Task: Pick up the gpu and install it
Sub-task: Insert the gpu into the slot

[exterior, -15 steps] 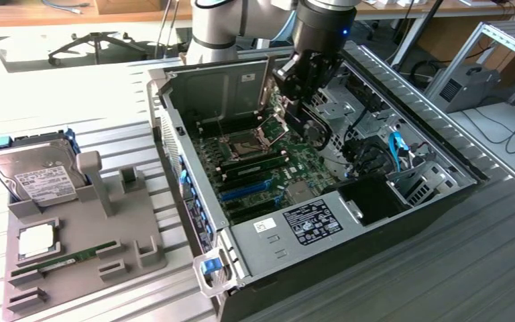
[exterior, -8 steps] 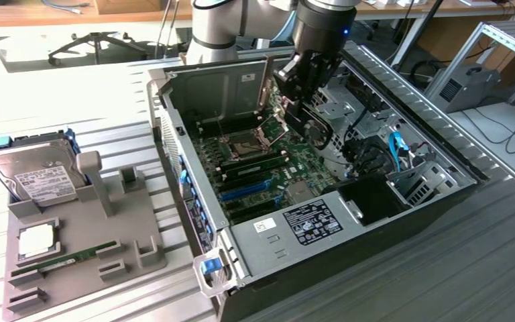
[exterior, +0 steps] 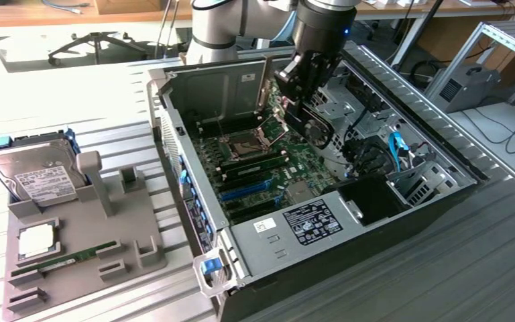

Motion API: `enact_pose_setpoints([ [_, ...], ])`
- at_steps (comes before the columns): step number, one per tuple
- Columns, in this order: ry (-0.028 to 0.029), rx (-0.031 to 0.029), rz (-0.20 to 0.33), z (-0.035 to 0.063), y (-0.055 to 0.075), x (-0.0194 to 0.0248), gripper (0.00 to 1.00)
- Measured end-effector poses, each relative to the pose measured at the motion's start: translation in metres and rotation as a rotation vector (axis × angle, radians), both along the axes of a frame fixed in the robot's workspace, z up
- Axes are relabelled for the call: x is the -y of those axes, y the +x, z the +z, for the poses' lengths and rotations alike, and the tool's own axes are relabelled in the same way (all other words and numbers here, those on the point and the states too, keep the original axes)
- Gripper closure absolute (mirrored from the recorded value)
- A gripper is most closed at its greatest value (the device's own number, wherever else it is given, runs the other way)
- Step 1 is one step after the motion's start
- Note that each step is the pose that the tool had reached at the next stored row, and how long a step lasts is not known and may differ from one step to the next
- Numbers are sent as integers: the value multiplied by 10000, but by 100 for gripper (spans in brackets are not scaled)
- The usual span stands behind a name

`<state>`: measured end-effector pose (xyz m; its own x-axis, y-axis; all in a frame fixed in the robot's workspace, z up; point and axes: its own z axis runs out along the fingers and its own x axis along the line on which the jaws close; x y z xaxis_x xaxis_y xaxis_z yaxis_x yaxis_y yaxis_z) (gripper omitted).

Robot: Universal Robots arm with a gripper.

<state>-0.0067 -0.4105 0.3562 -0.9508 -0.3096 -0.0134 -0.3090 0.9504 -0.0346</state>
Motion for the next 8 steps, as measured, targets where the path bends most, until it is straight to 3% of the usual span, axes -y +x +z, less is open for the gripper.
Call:
enact_pose_setpoints([
  [8,-7,0,396,-1,0,0,74],
])
